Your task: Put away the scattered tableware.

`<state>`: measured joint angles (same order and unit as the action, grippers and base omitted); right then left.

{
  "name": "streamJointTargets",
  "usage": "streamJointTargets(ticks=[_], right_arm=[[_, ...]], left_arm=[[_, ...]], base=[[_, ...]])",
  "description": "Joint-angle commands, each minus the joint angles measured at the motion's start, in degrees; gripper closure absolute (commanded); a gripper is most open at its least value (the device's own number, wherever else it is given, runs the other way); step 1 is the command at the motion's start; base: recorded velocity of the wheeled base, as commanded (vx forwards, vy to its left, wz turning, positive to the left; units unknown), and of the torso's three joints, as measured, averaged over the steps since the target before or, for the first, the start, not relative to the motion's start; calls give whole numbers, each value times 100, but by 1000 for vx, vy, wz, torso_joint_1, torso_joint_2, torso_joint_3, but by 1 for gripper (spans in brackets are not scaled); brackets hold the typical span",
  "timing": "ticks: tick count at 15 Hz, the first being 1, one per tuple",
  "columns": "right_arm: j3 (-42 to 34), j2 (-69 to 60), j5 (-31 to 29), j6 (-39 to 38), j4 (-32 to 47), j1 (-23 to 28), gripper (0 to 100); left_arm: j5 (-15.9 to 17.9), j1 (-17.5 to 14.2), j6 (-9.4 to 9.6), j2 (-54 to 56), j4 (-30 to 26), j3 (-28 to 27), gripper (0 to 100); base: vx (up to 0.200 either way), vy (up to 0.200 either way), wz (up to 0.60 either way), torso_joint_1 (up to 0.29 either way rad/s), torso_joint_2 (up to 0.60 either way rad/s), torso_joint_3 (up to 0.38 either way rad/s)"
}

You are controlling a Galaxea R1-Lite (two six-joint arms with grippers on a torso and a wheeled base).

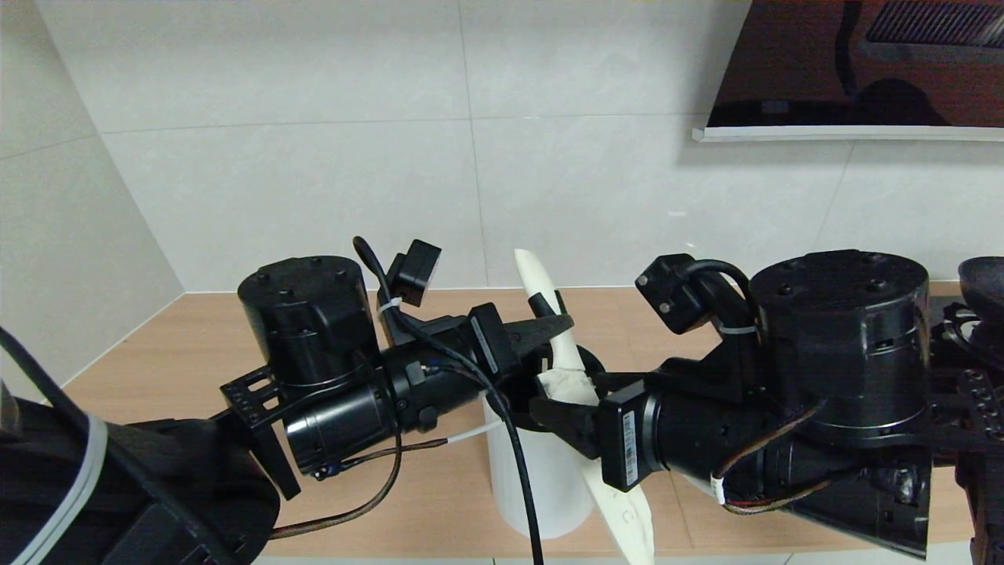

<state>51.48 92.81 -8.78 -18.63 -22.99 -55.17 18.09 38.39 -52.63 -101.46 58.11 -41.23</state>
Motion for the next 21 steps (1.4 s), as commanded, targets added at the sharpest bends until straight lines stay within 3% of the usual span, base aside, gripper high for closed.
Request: streamJointTargets(ticks=[1, 7, 9, 11, 13, 14, 15, 16, 18, 21], right_arm=[[-6, 9, -1, -1, -4, -2, 0], [-6, -26, -10, -1, -4, 16, 0], [20, -140, -1, 8, -4, 156, 0], [37, -307, -1, 26, -4, 341, 0], [46, -395, -1, 43, -4, 446, 0], [55, -421, -1, 52, -4, 508, 0], [46, -430, -1, 52, -4, 534, 0], [55, -439, -1, 52, -4, 534, 0], [46, -430, -1, 52, 5, 543, 0], [37, -386, -1, 61, 5, 543, 0]], left_arm=[[1, 2, -2, 39, 7, 1, 100], [-42, 2, 7, 39, 148, -8, 100], [-280, 2, 33, 127, 113, -201, 100], [-306, -33, 165, 408, -125, -289, 100], [-570, -112, 437, 522, -441, -456, 100], [-1159, -139, 728, 522, -845, -790, 100], [-1466, -147, 842, 513, -1039, -948, 100], [-2002, -156, 1026, 522, -1434, -1274, 100], [-2372, -165, 1158, 549, -1672, -1467, 100], [-3207, -191, 1940, 513, -1672, -1546, 100]], base=[[0, 0, 0, 0, 0, 0], [0, 0, 0, 0, 0, 0], [0, 0, 0, 0, 0, 0], [0, 0, 0, 0, 0, 0], [0, 0, 0, 0, 0, 0], [0, 0, 0, 0, 0, 0], [0, 0, 0, 0, 0, 0], [0, 0, 0, 0, 0, 0], [0, 0, 0, 0, 0, 0], [0, 0, 0, 0, 0, 0]])
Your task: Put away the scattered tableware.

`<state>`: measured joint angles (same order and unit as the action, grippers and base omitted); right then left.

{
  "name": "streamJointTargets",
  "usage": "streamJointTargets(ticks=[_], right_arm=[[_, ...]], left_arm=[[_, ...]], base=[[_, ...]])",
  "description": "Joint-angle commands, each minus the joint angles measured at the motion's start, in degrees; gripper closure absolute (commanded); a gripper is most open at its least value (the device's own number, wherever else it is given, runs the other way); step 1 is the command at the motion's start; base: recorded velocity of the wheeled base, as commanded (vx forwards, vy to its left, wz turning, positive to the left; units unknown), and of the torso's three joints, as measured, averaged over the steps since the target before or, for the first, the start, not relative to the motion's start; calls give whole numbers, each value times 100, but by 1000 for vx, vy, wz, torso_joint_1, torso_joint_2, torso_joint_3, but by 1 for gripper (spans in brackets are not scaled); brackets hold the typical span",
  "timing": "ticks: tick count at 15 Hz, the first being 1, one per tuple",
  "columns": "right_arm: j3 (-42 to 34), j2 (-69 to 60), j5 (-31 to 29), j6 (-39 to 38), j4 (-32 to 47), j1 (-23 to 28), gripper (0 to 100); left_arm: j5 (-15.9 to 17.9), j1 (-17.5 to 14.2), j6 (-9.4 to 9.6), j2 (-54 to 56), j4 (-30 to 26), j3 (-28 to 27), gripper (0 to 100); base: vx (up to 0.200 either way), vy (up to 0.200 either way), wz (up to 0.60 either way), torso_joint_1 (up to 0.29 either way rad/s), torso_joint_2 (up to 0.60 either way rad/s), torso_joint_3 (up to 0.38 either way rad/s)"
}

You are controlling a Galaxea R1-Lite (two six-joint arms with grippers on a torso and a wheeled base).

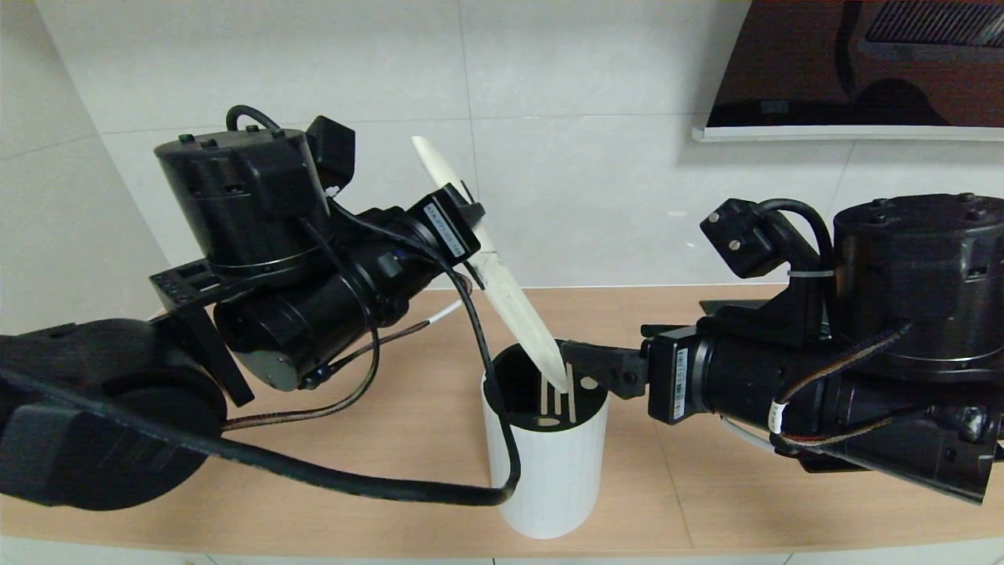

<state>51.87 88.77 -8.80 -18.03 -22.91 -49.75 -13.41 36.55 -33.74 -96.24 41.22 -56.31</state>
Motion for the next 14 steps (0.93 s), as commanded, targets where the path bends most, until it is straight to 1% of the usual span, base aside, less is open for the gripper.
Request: streamJointTargets(ticks=[1, 2, 3, 5, 6, 7, 8, 9, 10, 11, 12, 14], right_arm=[[-2, 17, 1, 1, -3, 0, 0], [-2, 17, 1, 1, -3, 0, 0], [-19, 17, 1, 1, -3, 0, 0], [-19, 17, 1, 1, -3, 0, 0], [-19, 17, 1, 1, -3, 0, 0], [-19, 17, 1, 1, -3, 0, 0], [-19, 17, 1, 1, -3, 0, 0], [-2, 17, 1, 1, -3, 9, 0], [-2, 17, 1, 1, -3, 36, 0], [-2, 17, 1, 1, -3, 71, 0], [7, 26, 1, 1, -12, 79, 0], [7, 17, 1, 1, -3, 88, 0]], left_arm=[[-285, -7, 263, -8, 36, -73, 100], [-487, 2, 483, 0, 36, -91, 100], [-619, -7, 685, 18, 44, -100, 100], [-865, 2, 1001, 80, 150, -82, 100], [-1015, 37, 1203, 80, 238, -56, 100], [-1225, 98, 1423, 80, 308, -21, 100], [-1392, 169, 1573, 80, 343, 15, 100], [-1630, 353, 1810, 44, 396, 94, 100], [-1753, 502, 1959, 36, 510, 190, 100], [-1788, 555, 2030, 18, 598, 243, 100], [-1797, 678, 2267, -26, 941, 410, 100], [-1806, 766, 2557, -123, 1530, 595, 100]], base=[[0, 0, 0, 0, 0, 0], [0, 0, 0, 0, 0, 0], [0, 0, 0, 0, 0, 0], [0, 0, 0, 0, 0, 0], [0, 0, 0, 0, 0, 0], [0, 0, 0, 0, 0, 0], [0, 0, 0, 0, 0, 0], [0, 0, 0, 0, 0, 0], [0, 0, 0, 0, 0, 0], [0, 0, 0, 0, 0, 0], [0, 0, 0, 0, 0, 0], [0, 0, 0, 0, 0, 0]])
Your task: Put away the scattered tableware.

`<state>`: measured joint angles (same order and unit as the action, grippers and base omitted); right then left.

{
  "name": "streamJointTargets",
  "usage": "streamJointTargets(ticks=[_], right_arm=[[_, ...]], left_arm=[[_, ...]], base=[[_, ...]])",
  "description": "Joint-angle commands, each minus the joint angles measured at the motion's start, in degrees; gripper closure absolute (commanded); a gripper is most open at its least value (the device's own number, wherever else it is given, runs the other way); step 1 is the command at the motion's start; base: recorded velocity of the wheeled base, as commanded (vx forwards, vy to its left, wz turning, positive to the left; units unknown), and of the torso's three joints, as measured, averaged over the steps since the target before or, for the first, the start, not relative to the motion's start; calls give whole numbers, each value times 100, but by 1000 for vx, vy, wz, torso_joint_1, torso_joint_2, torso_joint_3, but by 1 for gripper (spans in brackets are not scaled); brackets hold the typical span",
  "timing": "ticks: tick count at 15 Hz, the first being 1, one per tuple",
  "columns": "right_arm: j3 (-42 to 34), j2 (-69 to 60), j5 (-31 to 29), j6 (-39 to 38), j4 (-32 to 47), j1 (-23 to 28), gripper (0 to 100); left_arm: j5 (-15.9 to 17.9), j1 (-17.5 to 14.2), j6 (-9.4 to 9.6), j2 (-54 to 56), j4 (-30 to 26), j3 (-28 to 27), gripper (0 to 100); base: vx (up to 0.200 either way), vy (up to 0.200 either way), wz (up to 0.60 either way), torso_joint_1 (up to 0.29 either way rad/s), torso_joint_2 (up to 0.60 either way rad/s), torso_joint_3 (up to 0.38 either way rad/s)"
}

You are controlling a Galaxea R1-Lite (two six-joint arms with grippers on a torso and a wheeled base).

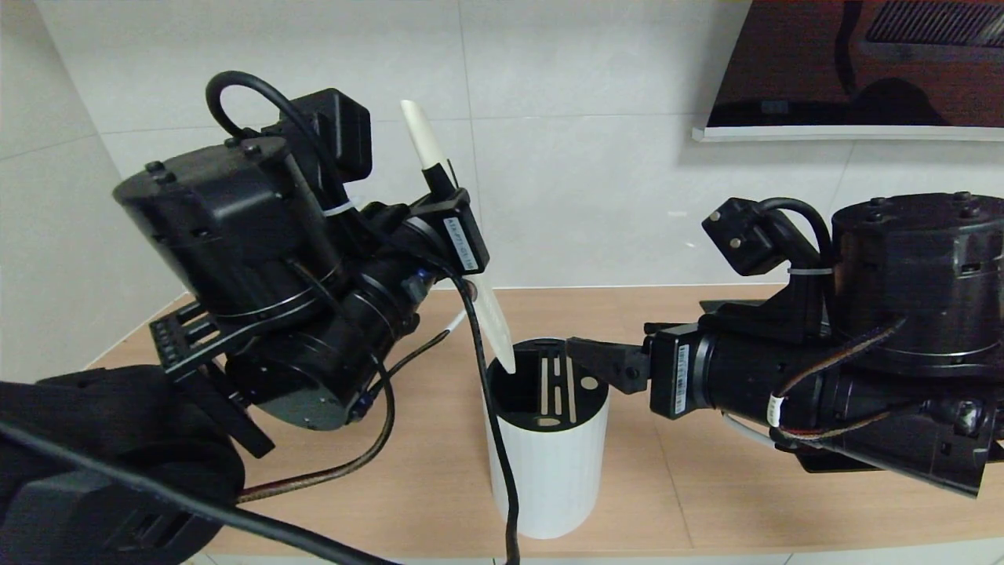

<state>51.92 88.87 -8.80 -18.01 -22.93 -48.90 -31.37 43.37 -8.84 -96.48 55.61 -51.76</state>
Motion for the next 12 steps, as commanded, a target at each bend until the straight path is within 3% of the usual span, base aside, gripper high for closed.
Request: streamJointTargets(ticks=[1, 3, 4, 12], right_arm=[[11, 16, 1, -1, -1, 3, 0], [11, 60, 1, -1, -10, 3, 0], [11, 60, 1, -1, -10, 3, 0], [11, 60, 1, -1, -10, 38, 0]], left_arm=[[-10, 127, 189, -161, 292, 202, 100], [-10, 198, 418, -337, 635, 351, 100], [-10, 242, 444, -398, 723, 377, 100], [-36, 365, 436, -530, 811, 430, 100]], base=[[0, 0, 0, 0, 0, 0], [0, 0, 0, 0, 0, 0], [0, 0, 0, 0, 0, 0], [0, 0, 0, 0, 0, 0]])
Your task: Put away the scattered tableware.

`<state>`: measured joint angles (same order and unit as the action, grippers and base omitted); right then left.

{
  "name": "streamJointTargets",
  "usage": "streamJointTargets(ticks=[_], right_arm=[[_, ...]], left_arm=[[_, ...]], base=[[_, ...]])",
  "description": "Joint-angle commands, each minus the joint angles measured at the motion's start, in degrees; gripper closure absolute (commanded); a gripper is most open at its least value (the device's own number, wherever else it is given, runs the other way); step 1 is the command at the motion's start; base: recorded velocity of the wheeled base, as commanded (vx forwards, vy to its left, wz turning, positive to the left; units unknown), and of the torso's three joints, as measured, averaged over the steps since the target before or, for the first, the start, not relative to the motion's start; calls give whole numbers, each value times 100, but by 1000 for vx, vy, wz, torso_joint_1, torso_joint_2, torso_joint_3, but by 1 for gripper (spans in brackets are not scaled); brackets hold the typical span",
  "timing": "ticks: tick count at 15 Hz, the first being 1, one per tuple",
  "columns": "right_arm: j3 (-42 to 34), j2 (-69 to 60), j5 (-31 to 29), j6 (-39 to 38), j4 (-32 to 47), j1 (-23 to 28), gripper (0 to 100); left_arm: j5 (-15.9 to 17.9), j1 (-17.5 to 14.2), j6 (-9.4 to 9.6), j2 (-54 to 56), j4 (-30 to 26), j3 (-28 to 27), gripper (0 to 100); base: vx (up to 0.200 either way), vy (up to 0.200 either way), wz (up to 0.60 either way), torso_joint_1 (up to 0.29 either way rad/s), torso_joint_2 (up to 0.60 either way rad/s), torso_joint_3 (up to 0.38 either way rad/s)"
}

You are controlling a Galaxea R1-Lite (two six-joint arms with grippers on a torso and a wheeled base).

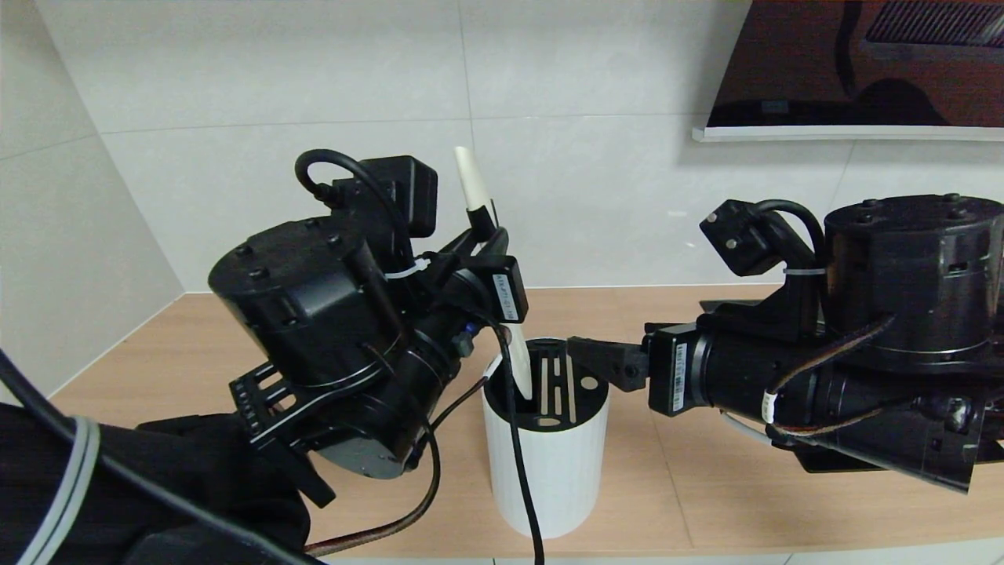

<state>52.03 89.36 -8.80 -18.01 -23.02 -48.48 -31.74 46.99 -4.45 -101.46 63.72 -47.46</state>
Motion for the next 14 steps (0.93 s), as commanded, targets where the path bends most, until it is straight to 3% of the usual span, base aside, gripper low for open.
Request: streamJointTargets(ticks=[1, 14], right_arm=[[0, 12, 1, -1, -1, -3, 0], [0, 3, 1, -1, -1, -3, 0]], left_arm=[[2, 3, -12, -49, 0, 0, 100], [-34, -6, -56, -779, 413, 44, 100]], base=[[0, 0, 0, 0, 0, 0], [0, 0, 0, 0, 0, 0]])
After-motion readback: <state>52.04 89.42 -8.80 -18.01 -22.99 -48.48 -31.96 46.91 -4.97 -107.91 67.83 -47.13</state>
